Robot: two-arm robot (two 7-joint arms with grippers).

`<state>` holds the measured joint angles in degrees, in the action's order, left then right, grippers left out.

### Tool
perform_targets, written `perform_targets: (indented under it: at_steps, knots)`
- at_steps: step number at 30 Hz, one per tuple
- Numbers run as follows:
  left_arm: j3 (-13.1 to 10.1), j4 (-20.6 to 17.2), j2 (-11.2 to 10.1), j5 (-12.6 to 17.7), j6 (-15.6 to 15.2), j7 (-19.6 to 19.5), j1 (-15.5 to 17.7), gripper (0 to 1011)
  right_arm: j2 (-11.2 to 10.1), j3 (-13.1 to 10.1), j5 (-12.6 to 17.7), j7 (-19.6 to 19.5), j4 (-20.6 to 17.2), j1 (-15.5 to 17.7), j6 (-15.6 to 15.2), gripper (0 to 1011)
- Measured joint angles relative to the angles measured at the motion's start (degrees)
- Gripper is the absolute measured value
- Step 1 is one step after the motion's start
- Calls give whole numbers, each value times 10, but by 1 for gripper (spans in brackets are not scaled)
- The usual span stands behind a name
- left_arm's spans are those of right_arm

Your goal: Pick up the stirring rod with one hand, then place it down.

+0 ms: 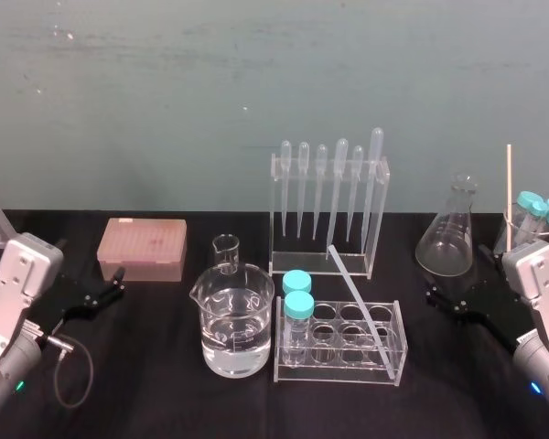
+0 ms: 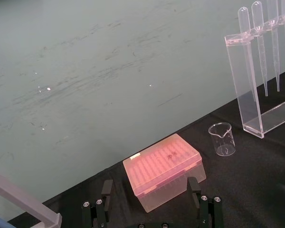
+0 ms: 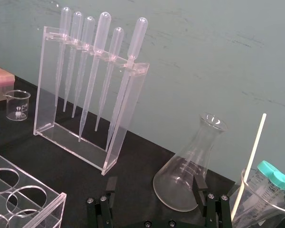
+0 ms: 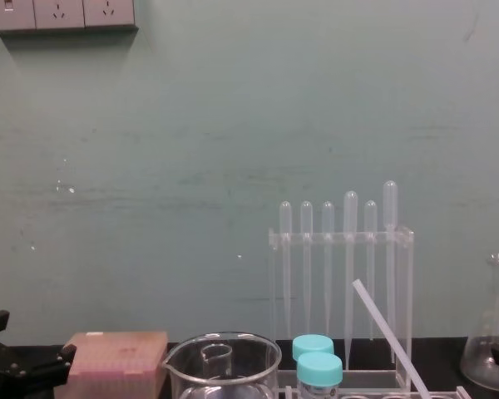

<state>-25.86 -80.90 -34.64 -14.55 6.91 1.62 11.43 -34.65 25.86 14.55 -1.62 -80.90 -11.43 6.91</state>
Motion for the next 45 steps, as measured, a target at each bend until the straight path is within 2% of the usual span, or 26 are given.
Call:
perform_targets:
  at_steps: [45]
  knots:
    - [0, 0, 0, 0, 0, 0, 0, 1000, 0, 0, 0, 0, 0, 0, 0, 1003]
